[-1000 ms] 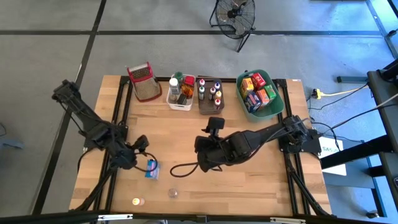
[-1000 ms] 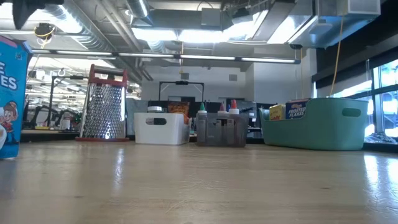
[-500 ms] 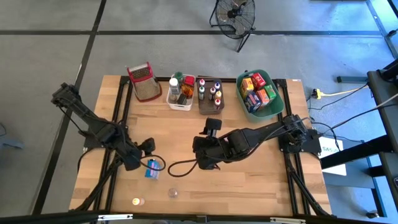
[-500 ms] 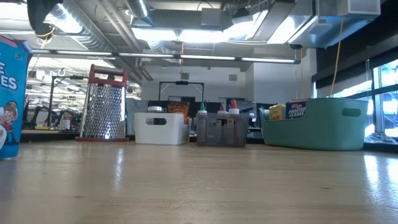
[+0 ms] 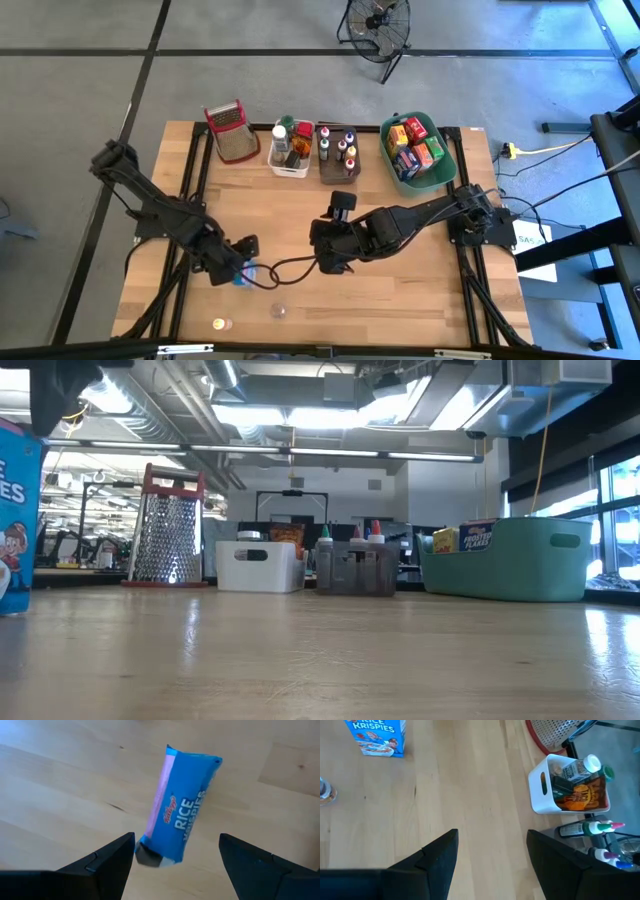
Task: Pick & Place Kitchen Items
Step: Put the light blue cereal box into the green bin
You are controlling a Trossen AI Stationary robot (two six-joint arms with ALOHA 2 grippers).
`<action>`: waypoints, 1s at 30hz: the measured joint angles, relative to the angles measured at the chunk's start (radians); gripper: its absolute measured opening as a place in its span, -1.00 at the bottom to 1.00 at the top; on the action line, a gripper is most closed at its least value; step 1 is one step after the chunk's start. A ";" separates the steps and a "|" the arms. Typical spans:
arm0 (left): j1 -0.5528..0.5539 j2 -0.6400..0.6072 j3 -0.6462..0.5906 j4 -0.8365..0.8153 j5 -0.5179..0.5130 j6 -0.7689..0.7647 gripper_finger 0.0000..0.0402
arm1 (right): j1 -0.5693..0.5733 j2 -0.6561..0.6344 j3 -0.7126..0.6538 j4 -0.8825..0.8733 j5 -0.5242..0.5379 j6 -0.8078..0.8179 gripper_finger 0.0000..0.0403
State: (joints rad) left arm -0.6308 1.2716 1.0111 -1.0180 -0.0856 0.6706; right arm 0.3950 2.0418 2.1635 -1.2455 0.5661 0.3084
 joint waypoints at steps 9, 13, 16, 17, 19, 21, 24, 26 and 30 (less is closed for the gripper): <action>-0.003 0.042 0.000 0.023 -0.005 0.068 0.42 | 0.001 0.000 0.000 0.002 -0.021 0.023 0.18; -0.003 0.042 0.000 0.055 0.001 0.099 0.42 | 0.001 0.000 0.000 0.002 -0.021 0.028 0.18; -0.006 0.042 0.000 0.081 -0.001 0.102 0.42 | 0.001 0.000 0.000 0.002 -0.021 0.028 0.18; -0.009 0.042 0.000 0.079 -0.009 0.109 0.42 | 0.001 0.000 0.000 0.003 -0.021 0.028 0.18; -0.014 0.043 0.000 0.079 -0.021 0.121 0.42 | 0.001 0.000 0.000 0.006 -0.021 0.028 0.18; -0.018 0.047 0.000 0.080 -0.026 0.140 0.42 | 0.001 0.000 0.000 0.010 -0.021 0.028 0.18; -0.025 0.047 0.000 0.080 -0.028 0.176 0.42 | 0.001 0.000 0.000 0.012 -0.021 0.028 0.18; -0.026 0.047 0.000 0.080 -0.027 0.198 0.42 | 0.001 0.000 0.000 0.012 -0.021 0.028 0.18; -0.025 0.047 0.000 0.081 -0.027 0.231 0.42 | 0.001 0.000 0.000 0.016 -0.021 0.025 0.18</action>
State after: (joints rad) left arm -0.6559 1.3182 1.0107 -0.9367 -0.1123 0.9018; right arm 0.3962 2.0418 2.1635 -1.2291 0.5449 0.3329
